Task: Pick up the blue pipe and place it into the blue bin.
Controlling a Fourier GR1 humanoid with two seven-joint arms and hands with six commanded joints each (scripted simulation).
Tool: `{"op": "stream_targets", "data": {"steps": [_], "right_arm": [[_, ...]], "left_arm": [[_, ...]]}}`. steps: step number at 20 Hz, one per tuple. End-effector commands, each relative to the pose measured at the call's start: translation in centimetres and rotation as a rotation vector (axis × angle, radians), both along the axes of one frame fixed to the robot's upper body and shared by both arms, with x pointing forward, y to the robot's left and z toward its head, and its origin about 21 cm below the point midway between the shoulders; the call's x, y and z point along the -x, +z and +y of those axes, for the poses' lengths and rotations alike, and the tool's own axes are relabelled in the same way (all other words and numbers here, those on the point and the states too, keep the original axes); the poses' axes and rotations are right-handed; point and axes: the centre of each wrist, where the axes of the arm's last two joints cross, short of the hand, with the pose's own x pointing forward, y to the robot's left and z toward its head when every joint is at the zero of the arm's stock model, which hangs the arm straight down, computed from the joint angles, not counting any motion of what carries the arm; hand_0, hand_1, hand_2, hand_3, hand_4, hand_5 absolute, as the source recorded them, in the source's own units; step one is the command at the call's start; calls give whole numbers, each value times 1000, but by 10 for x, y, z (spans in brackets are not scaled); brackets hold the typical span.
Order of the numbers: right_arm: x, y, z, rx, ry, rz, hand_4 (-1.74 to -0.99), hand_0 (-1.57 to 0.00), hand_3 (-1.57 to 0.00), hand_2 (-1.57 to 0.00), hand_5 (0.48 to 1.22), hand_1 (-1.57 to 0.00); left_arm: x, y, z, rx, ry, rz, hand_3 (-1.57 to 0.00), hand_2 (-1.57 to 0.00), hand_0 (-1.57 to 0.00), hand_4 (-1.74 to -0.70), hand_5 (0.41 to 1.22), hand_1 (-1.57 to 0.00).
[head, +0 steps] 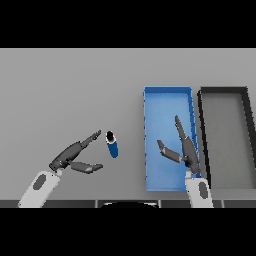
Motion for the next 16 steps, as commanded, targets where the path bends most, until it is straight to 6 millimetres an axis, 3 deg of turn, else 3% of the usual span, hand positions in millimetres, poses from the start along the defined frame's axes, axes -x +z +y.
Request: {"op": "stream_targets", "data": {"steps": [1,8,12,16], "right_arm": [[3,-2,-2,-8,-1,1,-1228,1,1,1,621,1],[7,-2,-8,4,-16,2,-1212,1,1,1,610,1],[5,0,-8,0,-26,8,-1201,1,1,1,605,1],[11,-3,-7,-13,-20,2,-1206,1,1,1,606,1]], "left_arm": [[-4,-4,-2,0,9,8,1,1,1,-1189,463,1],[-19,-27,-41,46,-28,71,1,1,1,-1186,469,1],[-26,-34,-63,11,-59,49,1,1,1,-1131,462,1],[-33,-39,-78,112,-79,61,1,-1,1,-1215,533,1]]}}
